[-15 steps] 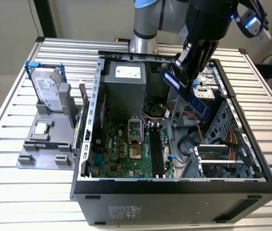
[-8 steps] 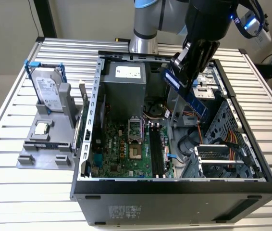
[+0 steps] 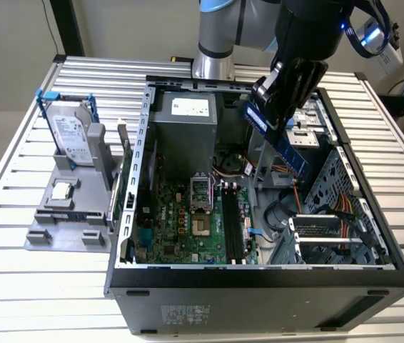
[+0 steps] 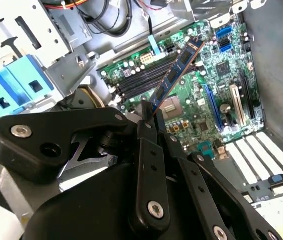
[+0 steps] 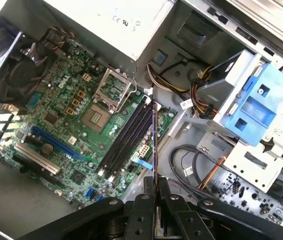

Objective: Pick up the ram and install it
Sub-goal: 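Insert the ram into the slot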

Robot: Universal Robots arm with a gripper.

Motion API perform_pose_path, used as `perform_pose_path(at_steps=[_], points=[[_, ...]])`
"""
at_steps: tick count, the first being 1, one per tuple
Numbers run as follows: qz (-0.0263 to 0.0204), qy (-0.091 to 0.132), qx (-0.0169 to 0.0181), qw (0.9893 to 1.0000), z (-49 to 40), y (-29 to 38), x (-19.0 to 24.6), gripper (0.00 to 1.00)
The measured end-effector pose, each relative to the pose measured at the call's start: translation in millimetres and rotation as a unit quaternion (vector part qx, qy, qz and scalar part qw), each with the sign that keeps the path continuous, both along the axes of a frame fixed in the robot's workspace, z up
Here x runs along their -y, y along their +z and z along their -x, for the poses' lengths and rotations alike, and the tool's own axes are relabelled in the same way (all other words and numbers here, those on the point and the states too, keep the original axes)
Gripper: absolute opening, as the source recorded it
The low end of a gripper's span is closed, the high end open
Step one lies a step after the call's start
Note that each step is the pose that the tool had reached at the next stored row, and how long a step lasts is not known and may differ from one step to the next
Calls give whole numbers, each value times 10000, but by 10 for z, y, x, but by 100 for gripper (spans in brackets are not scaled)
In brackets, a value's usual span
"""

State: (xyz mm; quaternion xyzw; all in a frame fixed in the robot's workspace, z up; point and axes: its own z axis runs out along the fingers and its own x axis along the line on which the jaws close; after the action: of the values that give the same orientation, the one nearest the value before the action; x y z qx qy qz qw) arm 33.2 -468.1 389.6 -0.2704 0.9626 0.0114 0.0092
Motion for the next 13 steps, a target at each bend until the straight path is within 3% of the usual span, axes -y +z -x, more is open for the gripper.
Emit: perform_pose_path(at_steps=[13], points=[[1,-418,0,9991,-2,0,0,0]])
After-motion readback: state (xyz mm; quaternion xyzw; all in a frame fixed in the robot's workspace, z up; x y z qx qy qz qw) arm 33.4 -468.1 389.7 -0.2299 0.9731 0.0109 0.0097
